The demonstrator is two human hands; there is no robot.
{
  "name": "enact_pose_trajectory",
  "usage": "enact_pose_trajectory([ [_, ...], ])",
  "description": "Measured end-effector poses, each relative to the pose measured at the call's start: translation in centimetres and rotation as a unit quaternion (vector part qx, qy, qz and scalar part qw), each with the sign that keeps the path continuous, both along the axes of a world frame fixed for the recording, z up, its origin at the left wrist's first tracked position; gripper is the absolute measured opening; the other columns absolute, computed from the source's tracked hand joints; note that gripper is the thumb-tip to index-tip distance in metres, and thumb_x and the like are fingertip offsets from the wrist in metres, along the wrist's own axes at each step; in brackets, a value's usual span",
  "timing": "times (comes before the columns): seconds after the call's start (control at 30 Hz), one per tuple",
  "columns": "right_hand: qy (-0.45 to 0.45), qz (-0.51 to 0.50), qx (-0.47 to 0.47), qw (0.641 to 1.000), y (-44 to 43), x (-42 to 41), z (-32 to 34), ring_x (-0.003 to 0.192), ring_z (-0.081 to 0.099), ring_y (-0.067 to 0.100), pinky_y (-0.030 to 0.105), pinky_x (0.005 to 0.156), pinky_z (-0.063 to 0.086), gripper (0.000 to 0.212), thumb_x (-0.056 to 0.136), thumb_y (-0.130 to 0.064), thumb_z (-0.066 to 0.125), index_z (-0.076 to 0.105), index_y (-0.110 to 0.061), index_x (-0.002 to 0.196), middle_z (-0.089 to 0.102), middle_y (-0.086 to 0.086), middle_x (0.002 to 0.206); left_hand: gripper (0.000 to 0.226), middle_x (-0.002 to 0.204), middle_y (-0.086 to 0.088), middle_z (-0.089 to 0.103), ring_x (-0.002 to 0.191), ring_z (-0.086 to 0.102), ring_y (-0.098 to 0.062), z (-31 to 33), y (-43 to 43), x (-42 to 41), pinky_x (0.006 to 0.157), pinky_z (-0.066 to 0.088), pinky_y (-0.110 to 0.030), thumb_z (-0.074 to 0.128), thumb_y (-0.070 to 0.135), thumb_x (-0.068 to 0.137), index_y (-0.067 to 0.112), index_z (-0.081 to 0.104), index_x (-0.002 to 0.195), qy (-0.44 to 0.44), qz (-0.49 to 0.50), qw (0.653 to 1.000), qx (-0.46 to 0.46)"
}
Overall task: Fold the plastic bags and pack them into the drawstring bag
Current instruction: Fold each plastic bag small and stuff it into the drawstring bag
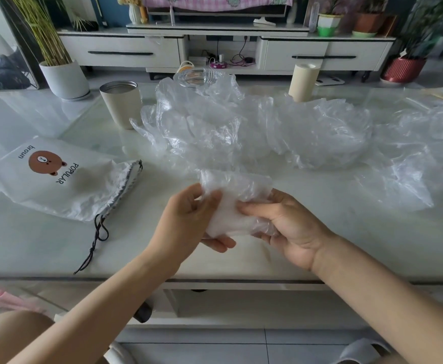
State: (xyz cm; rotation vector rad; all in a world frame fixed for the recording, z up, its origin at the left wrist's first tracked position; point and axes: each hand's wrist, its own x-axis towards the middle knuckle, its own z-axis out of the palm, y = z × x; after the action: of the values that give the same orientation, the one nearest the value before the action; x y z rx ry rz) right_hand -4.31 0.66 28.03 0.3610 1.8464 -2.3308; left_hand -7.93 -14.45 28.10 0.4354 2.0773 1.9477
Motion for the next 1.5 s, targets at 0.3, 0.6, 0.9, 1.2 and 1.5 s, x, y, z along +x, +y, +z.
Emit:
enact_pose_trajectory([
  [0.3,0.047,0.052,0.039,0.997,0.4,-0.2,0.7,0.081,0.061,0.014,0.02,0.056,0.045,0.06,0.078,0.02,0.034,0.058,-0.017,0.037,0.07,-0.007,0.088,0.023,0.07,-0.012,0.058,0.052,0.061,-0.027,0.9,-0.9,-0.9,0.045,0.05,-0.026,0.039,0.013,0.09,0.005,0.053,0.074,-0.227,-0.005,0.966,0.122],
  [0.6,0.138,0.115,0.234,0.956,0.6,-0.4,0.6,0.089,0.06,-0.002,0.006,0.075,0.043,0.063,0.067,0.027,0.031,0.057,-0.021,0.037,0.067,-0.014,0.082,0.01,0.075,-0.003,0.061,0.054,0.058,-0.007,0.2,-1.4,-0.9,0.051,0.047,-0.017,0.06,0.003,0.085,0.008,0.061,0.094,-0.17,-0.005,0.985,0.002],
  [0.9,0.145,0.034,0.336,0.93,1.8,-1.1,2.1,0.089,0.064,0.012,0.013,0.073,0.046,0.035,0.077,0.008,0.052,0.069,-0.023,0.081,0.07,0.005,0.097,0.019,0.071,0.008,0.067,0.061,0.056,-0.005,0.1,-2.9,-2.3,0.056,0.043,-0.013,0.062,0.003,0.085,0.02,0.06,0.094,-0.001,0.013,0.996,-0.087],
  [1.2,0.1,0.185,0.255,0.944,-2.2,-1.4,1.5,0.072,0.059,0.005,0.018,0.071,0.047,0.011,0.079,-0.012,0.073,0.065,-0.008,0.084,0.065,-0.001,0.08,0.014,0.061,0.008,0.059,0.052,0.05,-0.005,0.1,-3.3,-2.5,0.049,0.04,-0.014,0.056,0.024,0.089,0.013,0.065,0.087,0.024,0.065,0.995,-0.071],
  [1.5,0.181,0.175,0.135,0.958,-5.7,-2.8,0.7,0.107,0.058,-0.002,0.01,0.088,0.044,0.01,0.077,-0.009,0.071,0.071,-0.005,0.086,0.065,-0.01,0.117,0.05,0.046,0.001,0.05,0.035,0.044,-0.006,1.7,-5.3,-2.2,0.036,0.032,-0.013,0.041,0.006,0.093,0.012,0.064,0.05,-0.307,-0.031,0.951,-0.032],
])
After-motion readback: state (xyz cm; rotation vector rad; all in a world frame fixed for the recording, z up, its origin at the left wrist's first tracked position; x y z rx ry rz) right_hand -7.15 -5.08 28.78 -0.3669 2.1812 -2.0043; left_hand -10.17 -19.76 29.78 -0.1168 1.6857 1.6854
